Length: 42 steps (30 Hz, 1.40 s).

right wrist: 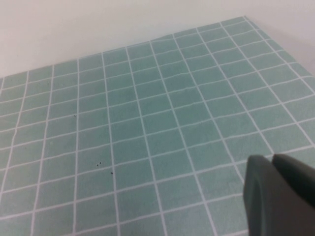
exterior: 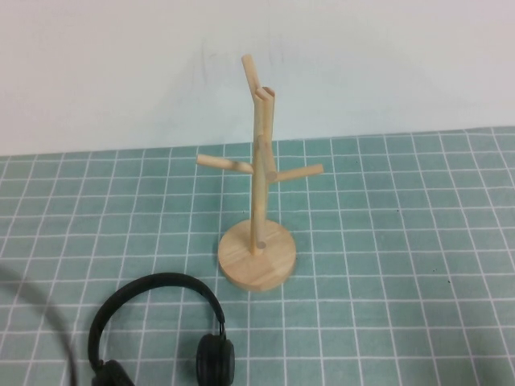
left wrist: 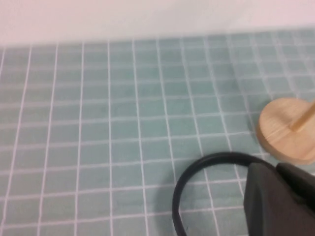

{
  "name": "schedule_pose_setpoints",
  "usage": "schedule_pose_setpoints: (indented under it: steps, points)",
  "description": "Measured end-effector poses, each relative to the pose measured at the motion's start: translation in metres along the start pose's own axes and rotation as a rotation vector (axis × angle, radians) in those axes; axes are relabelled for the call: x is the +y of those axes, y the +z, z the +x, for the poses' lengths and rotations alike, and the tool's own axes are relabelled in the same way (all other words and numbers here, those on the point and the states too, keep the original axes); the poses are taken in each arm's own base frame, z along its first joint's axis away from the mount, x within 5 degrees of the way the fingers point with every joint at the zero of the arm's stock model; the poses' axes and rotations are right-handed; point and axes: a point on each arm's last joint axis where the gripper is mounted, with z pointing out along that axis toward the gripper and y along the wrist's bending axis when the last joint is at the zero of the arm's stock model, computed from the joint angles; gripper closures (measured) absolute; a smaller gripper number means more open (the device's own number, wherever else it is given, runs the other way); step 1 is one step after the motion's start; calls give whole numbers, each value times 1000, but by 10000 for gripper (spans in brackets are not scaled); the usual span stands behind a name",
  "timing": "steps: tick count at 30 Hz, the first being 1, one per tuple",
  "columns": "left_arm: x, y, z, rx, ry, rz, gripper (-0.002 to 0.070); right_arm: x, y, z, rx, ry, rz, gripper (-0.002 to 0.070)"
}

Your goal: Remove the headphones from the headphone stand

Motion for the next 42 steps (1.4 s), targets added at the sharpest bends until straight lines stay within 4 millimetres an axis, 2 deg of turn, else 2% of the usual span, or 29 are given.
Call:
schedule_pose_setpoints:
  steps: [6,11,19,25,28,32,36,42]
  points:
    - [7,-19,43,-111,125,-11,676,0,0,0,0,0,0,684]
    - [6,-23,58,-171,79,14,677,0,0,0,0,0,0,684]
    - [1,11,80,-278,46,57,677,0,0,0,0,0,0,684]
    - [-2,38,109,-417,38,80,678,0,0,0,0,0,0,684]
    - [2,42,122,-533,-15,24,678,0,0,0,0,0,0,684]
    - [10,33,123,-667,-63,-101,678,0,0,0,0,0,0,684]
    - [13,35,128,-622,-82,-142,678,0,0,0,-1,0,0,684]
    - [11,46,147,-375,-102,-126,678,0,0,0,-1,0,0,684]
